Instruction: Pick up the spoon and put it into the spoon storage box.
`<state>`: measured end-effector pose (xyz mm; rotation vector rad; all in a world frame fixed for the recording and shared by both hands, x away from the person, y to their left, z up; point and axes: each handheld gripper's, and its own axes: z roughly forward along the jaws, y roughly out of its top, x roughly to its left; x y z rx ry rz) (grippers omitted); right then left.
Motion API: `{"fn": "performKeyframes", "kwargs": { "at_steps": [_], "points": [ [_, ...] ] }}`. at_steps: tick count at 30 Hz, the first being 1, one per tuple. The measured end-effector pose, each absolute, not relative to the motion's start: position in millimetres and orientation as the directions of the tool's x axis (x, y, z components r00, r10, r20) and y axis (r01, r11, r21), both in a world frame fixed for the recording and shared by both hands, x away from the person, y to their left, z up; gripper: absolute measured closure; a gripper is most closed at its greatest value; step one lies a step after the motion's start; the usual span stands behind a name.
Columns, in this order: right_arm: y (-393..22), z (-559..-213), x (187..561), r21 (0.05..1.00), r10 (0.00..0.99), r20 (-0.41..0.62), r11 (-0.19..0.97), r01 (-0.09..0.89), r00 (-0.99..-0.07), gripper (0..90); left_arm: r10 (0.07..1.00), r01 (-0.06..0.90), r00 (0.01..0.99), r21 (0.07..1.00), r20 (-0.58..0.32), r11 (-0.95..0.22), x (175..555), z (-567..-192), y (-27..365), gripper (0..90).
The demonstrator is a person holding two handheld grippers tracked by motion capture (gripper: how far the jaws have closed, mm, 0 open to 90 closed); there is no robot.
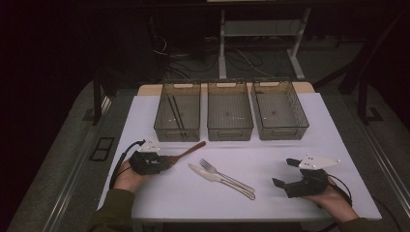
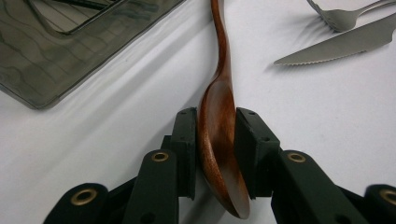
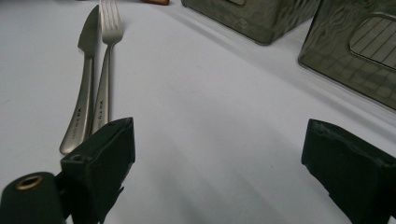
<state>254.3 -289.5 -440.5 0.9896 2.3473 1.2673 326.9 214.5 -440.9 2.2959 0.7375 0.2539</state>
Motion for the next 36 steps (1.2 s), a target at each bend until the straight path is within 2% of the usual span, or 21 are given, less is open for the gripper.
{"fn": "performKeyframes", "kwargs": {
  "at_steps": [11, 36],
  "points": [
    [-289.1, -440.8, 254.3, 0.819, 0.690, 0.062, 0.378, 0.432, -0.721, 9.1, 0.556, 0.419, 0.831, 0.674, -0.015, -0.608, 324.4, -437.7, 211.2, 79.0],
    [-286.8, -443.0, 254.9, 0.818, 0.684, 0.064, 0.381, 0.431, -0.726, 9.1, 0.587, 0.409, 0.810, 0.708, 0.010, -0.576, 321.5, -415.8, 211.7, 80.3]
  ]
}}
